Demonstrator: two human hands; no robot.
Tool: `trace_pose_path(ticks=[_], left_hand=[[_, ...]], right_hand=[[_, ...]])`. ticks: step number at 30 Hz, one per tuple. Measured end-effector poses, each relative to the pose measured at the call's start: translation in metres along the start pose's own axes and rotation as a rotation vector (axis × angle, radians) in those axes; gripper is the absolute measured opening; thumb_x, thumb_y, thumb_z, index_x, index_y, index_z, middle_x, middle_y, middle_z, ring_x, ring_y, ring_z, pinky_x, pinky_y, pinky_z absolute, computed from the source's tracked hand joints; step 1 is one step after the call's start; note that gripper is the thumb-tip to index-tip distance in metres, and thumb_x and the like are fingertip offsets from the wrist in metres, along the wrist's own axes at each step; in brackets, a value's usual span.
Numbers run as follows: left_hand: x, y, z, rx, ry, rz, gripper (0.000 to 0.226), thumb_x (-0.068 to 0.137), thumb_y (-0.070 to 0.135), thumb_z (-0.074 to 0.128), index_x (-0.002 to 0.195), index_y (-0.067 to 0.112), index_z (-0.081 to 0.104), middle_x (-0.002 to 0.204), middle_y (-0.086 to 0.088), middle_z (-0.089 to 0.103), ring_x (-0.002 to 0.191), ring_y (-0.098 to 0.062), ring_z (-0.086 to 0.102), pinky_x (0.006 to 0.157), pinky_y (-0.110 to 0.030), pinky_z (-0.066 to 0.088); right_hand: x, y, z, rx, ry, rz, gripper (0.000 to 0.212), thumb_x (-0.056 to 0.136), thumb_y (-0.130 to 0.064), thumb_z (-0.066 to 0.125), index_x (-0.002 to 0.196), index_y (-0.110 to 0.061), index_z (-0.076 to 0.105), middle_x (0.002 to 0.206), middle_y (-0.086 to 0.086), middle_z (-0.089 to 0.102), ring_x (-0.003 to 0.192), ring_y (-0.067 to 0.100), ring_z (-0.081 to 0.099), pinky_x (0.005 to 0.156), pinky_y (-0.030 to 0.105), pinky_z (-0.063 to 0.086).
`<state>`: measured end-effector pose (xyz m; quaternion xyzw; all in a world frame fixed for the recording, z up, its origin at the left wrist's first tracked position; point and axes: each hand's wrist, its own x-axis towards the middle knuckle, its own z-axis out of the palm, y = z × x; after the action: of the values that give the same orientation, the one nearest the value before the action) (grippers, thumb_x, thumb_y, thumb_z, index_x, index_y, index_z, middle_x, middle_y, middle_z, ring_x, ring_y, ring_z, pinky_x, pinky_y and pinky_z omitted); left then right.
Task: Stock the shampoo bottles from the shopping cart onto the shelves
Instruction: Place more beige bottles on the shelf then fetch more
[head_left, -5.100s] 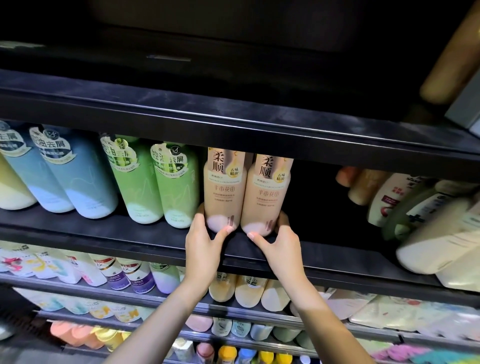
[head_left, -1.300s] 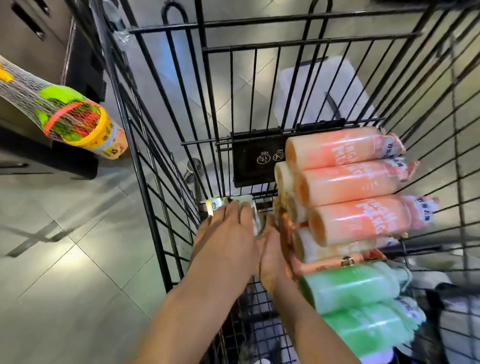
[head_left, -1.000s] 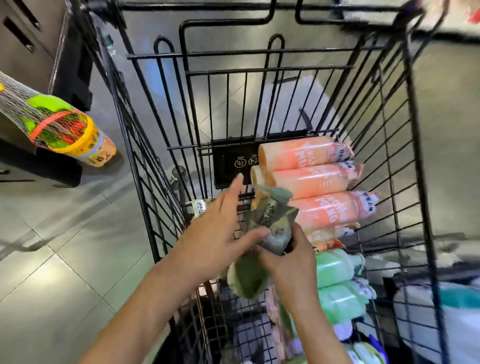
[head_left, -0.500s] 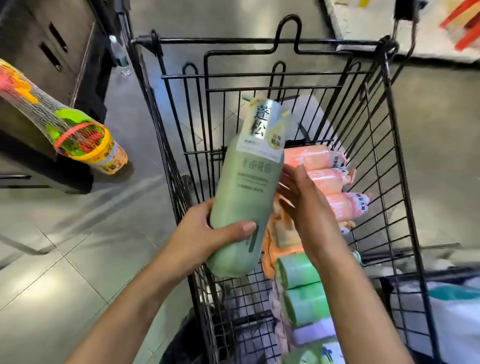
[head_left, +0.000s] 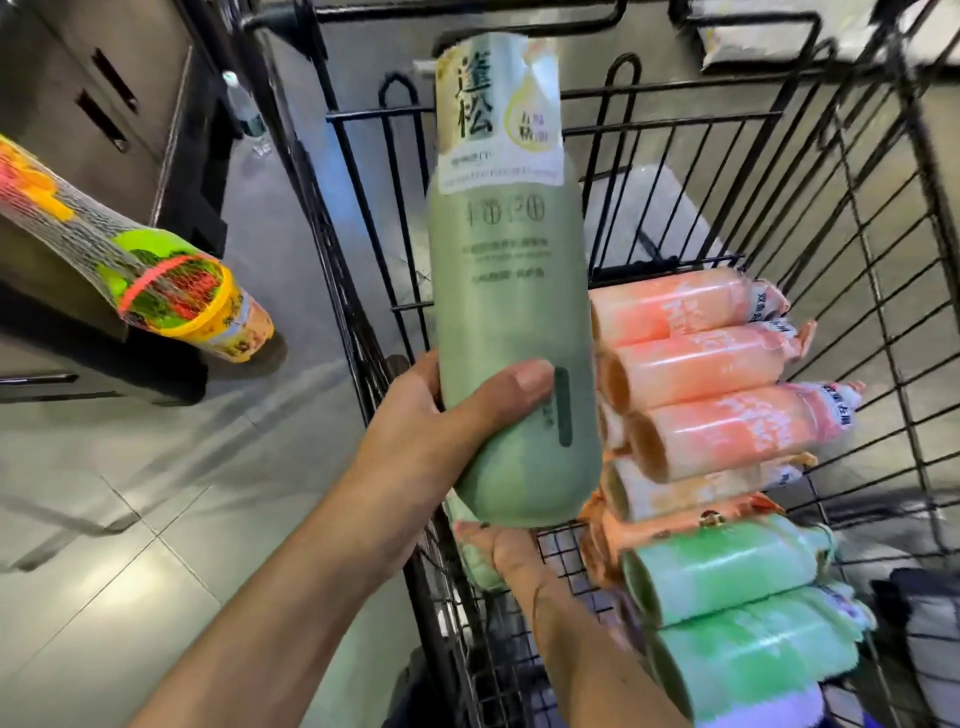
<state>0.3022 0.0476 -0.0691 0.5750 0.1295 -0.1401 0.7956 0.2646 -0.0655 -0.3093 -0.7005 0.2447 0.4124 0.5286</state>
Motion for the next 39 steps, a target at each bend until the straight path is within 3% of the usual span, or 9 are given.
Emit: trace_pose_path(ticks=[1, 4, 8, 12, 17, 24, 29, 33, 39], left_hand=[[0.0, -0.002, 0.001, 0.009, -0.004, 0.001, 0.033, 0.055, 0.039, 0.075, 0.086, 0.027, 0.072, 0.087, 0.003, 0.076, 0.077, -0.012, 0.072, 0.06, -0.02, 0.054], [-0.001, -0.005, 0.002, 0.038, -0.017, 0.001, 0.043, 0.053, 0.043, 0.072, 0.092, 0.026, 0.068, 0.088, 0.003, 0.075, 0.077, -0.012, 0.072, 0.059, -0.02, 0.054], [-0.002, -0.005, 0.003, 0.068, -0.027, -0.011, 0.043, 0.051, 0.045, 0.071, 0.091, 0.028, 0.068, 0.088, 0.005, 0.075, 0.078, -0.01, 0.072, 0.059, -0.018, 0.054], [-0.008, 0.0, 0.009, 0.175, -0.013, -0.032, 0.059, 0.05, 0.051, 0.07, 0.101, 0.022, 0.063, 0.088, 0.005, 0.075, 0.077, -0.009, 0.072, 0.057, -0.018, 0.052], [-0.035, 0.015, 0.029, 0.301, -0.07, -0.095, 0.068, 0.045, 0.058, 0.072, 0.1, 0.019, 0.063, 0.087, 0.003, 0.075, 0.076, -0.015, 0.072, 0.057, -0.02, 0.054], [-0.131, 0.022, 0.092, 0.347, -0.268, -0.166, 0.099, 0.025, 0.074, 0.08, 0.102, 0.014, 0.065, 0.089, -0.005, 0.075, 0.077, -0.021, 0.072, 0.058, -0.027, 0.056], [-0.215, -0.014, 0.139, 0.416, -0.469, -0.207, 0.099, 0.024, 0.07, 0.082, 0.102, 0.012, 0.067, 0.089, -0.007, 0.076, 0.076, -0.022, 0.072, 0.063, -0.034, 0.056], [-0.308, -0.053, 0.176, 0.425, -0.631, -0.238, 0.104, 0.018, 0.068, 0.084, 0.104, 0.012, 0.065, 0.091, -0.01, 0.075, 0.074, -0.022, 0.072, 0.059, -0.031, 0.056], [-0.455, -0.115, 0.23, 0.515, -0.904, -0.351, 0.089, 0.023, 0.05, 0.088, 0.097, 0.005, 0.066, 0.073, -0.008, 0.074, 0.06, -0.018, 0.07, 0.048, -0.028, 0.055]], right_hand=[[-0.001, 0.0, 0.0, 0.037, -0.007, 0.022, 0.03, 0.087, 0.009, 0.06, 0.07, -0.014, 0.068, 0.064, -0.009, 0.063, 0.057, 0.0, 0.059, 0.055, 0.013, 0.053], [-0.015, 0.002, -0.006, 0.141, 0.003, -0.005, 0.029, 0.08, 0.015, 0.064, 0.096, -0.009, 0.058, 0.081, -0.006, 0.059, 0.059, -0.004, 0.061, 0.052, 0.005, 0.048], [-0.047, 0.007, -0.015, 0.095, 0.113, 0.06, 0.032, 0.071, -0.02, 0.082, 0.091, -0.02, 0.057, 0.083, -0.011, 0.062, 0.069, 0.001, 0.057, 0.054, 0.009, 0.043], [-0.118, 0.002, -0.039, 0.235, 0.134, 0.011, 0.054, 0.073, -0.018, 0.082, 0.113, -0.009, 0.048, 0.094, -0.003, 0.063, 0.068, -0.001, 0.064, 0.054, 0.011, 0.047], [-0.229, -0.001, -0.066, 0.355, 0.257, -0.133, 0.082, 0.041, -0.044, 0.081, 0.114, -0.017, 0.056, 0.095, -0.002, 0.072, 0.075, 0.006, 0.07, 0.061, 0.021, 0.054], [-0.368, 0.022, -0.105, 0.614, 0.496, -0.302, 0.07, 0.046, -0.03, 0.083, 0.111, -0.015, 0.058, 0.09, 0.002, 0.074, 0.076, 0.014, 0.07, 0.065, 0.031, 0.057], [-0.461, 0.086, -0.114, 0.689, 0.742, -0.397, 0.058, 0.048, -0.023, 0.078, 0.101, -0.014, 0.056, 0.085, -0.002, 0.071, 0.069, 0.007, 0.067, 0.061, 0.024, 0.054], [-0.546, 0.175, -0.094, 0.783, 0.937, -0.443, 0.074, 0.036, -0.045, 0.077, 0.1, -0.012, 0.057, 0.092, 0.007, 0.07, 0.07, 0.009, 0.065, 0.062, 0.025, 0.054], [-0.673, 0.316, -0.033, 1.029, 1.139, -0.463, 0.076, 0.034, -0.036, 0.079, 0.103, -0.009, 0.061, 0.078, -0.003, 0.073, 0.063, 0.003, 0.067, 0.055, 0.017, 0.05]])
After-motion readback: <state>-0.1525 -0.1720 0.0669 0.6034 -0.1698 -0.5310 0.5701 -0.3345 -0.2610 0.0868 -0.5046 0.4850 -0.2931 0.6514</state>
